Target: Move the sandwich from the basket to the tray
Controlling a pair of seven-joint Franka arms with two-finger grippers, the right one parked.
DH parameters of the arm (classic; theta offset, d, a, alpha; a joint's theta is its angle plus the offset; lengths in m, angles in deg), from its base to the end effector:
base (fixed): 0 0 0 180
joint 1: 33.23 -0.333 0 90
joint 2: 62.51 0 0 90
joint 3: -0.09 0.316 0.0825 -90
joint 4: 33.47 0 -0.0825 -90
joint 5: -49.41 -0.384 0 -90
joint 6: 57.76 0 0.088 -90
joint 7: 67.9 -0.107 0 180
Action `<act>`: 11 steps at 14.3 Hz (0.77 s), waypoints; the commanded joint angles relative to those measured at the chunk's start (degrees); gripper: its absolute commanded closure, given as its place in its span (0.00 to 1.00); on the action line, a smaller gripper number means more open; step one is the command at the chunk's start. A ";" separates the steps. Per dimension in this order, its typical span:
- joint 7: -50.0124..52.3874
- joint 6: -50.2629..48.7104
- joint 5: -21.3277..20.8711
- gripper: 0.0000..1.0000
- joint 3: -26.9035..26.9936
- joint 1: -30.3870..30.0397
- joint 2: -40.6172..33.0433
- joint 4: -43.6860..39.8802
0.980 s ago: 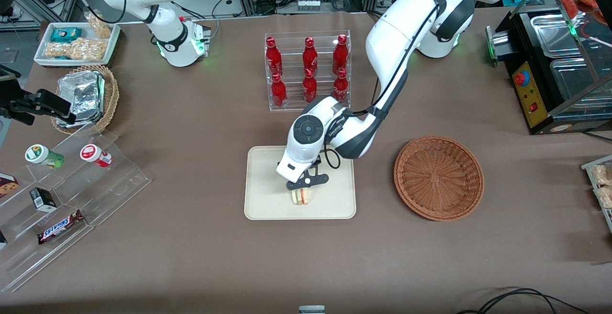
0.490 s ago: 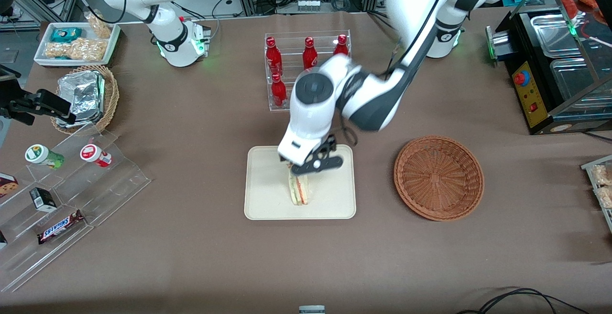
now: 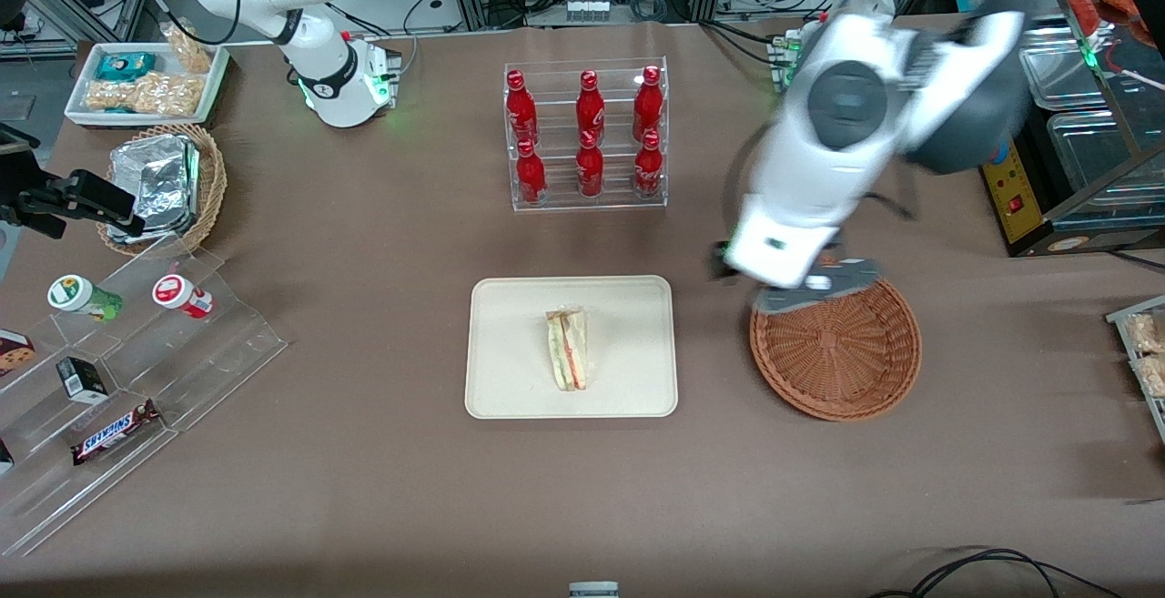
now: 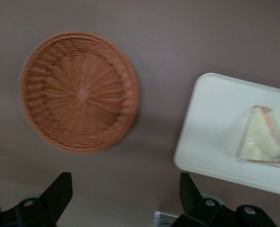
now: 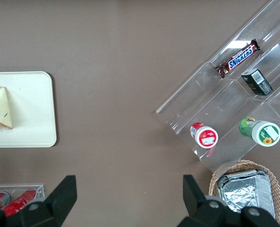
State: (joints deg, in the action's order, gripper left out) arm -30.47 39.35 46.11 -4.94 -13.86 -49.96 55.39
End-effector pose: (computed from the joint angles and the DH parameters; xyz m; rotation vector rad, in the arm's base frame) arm 0.5702 -0.2474 0.5157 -3.0519 -0.3364 0.0679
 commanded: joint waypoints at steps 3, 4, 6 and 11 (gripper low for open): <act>-18.93 -8.66 1.28 0.00 -0.68 -10.55 -12.89 10.46; -22.72 -11.04 1.46 0.00 -0.68 -12.84 -13.77 9.58; -28.45 -16.22 1.99 0.00 -0.42 -16.80 -13.95 6.08; -37.44 -17.13 1.64 0.00 -0.25 -22.27 -14.48 0.27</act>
State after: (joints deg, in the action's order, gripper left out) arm -66.70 22.89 47.26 -4.55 -35.66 -64.45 58.35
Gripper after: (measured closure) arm 0.000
